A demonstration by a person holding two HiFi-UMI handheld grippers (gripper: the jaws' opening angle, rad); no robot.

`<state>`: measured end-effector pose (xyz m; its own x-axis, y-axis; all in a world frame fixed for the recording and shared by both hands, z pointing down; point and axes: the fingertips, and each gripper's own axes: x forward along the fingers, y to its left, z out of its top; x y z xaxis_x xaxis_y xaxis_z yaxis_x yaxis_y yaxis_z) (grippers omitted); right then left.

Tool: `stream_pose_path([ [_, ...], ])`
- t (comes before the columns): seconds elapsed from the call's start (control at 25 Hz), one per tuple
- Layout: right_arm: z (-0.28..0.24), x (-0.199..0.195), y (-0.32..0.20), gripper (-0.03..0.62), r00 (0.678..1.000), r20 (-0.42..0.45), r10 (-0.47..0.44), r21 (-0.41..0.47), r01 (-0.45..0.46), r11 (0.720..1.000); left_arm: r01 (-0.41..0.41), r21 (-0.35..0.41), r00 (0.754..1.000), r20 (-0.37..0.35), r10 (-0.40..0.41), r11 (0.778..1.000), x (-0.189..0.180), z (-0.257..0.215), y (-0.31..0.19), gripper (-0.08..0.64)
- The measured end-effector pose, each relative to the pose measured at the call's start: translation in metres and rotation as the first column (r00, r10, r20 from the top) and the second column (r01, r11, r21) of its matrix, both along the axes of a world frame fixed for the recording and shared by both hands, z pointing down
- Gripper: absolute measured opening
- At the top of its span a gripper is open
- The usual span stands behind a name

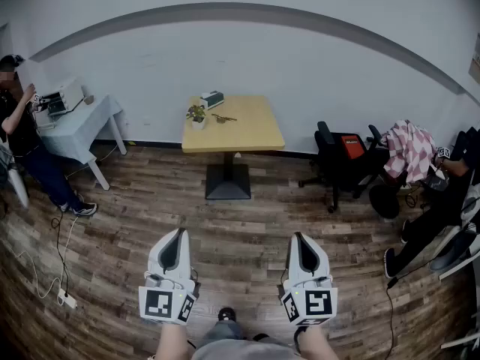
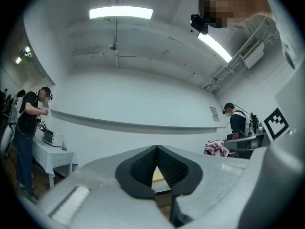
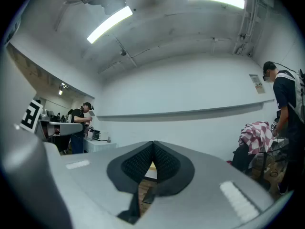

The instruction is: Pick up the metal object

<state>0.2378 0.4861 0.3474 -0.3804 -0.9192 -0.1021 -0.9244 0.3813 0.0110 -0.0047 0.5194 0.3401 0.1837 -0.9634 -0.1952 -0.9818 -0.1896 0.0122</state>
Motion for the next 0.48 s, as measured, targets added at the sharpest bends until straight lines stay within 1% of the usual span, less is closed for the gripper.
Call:
stream_pose_path([
  [0.24, -0.003, -0.001, 0.002, 0.002, 1.0, -0.005, -0.003, 0.009, 0.003, 1.0, -0.003, 0.007, 1.0, -0.008, 0.003, 1.0, 0.001, -0.001, 0.001, 0.005],
  [0.48, -0.006, -0.004, -0.005, 0.002, 1.0, -0.008, 0.006, 0.014, -0.006, 1.0, -0.021, 0.015, 1.0, -0.011, 0.021, 1.0, 0.0, -0.005, -0.008, 0.005],
])
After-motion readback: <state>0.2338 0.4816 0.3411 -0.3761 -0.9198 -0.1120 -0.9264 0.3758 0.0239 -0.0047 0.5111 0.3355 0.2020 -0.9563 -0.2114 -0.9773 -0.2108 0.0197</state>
